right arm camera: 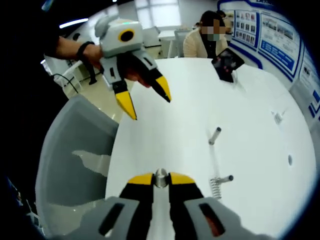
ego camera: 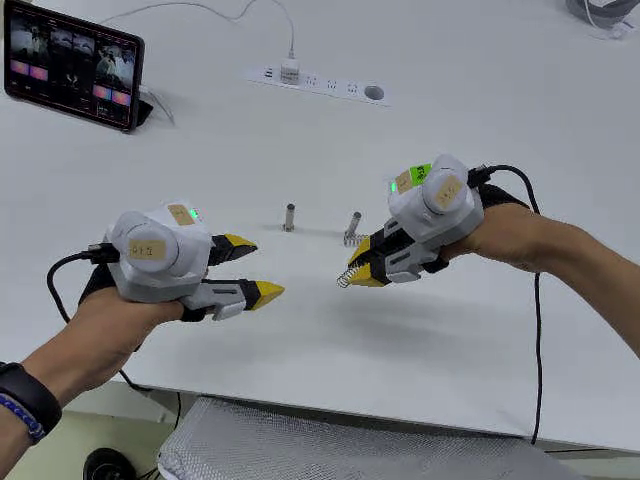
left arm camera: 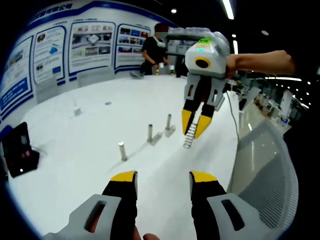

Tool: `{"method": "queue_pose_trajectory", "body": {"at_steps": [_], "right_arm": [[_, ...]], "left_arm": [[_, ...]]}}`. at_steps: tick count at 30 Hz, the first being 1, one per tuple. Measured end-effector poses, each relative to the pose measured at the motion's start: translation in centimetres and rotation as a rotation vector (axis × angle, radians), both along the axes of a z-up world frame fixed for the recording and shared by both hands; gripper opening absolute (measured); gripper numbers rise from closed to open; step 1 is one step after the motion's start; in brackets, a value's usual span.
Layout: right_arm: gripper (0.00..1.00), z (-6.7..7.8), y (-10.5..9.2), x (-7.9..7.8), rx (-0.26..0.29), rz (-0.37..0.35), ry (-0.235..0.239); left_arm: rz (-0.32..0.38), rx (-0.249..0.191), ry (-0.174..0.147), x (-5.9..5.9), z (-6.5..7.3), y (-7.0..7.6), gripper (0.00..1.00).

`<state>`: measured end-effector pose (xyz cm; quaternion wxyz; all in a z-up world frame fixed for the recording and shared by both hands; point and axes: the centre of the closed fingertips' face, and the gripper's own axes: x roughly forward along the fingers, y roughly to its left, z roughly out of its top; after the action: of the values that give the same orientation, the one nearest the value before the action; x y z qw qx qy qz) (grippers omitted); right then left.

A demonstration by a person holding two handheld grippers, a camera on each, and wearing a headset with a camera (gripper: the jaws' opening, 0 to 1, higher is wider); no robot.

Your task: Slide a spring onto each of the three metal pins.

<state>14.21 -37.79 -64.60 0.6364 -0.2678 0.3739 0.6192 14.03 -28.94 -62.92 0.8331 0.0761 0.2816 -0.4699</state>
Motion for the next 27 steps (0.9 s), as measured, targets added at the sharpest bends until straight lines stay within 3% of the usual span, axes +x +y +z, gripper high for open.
{"method": "queue_pose_trajectory", "body": {"at_steps": [5, 13, 21, 27], "right_arm": [[0.13, -0.4, 0.2, 0.9, -0.041, 0.022, -0.006], [0.13, -0.2, 1.2, 2.5, -0.054, 0.025, -0.021], [0.13, -0.3, 1.9, 3.8, -0.07, 0.043, -0.032], [0.13, -0.3, 2.1, 5.7, -0.083, 0.028, -0.05]], "left_arm": [[0.056, -0.003, 0.007, 0.6, -0.3, 1.1, 0.49], [0.132, -0.011, 0.02, 1.4, -0.7, 2.7, 0.55], [0.15, -0.006, 0.032, 1.3, -0.9, 3.6, 0.58], [0.171, -0.005, 0.043, 1.3, -1.2, 4.2, 0.59]]}}
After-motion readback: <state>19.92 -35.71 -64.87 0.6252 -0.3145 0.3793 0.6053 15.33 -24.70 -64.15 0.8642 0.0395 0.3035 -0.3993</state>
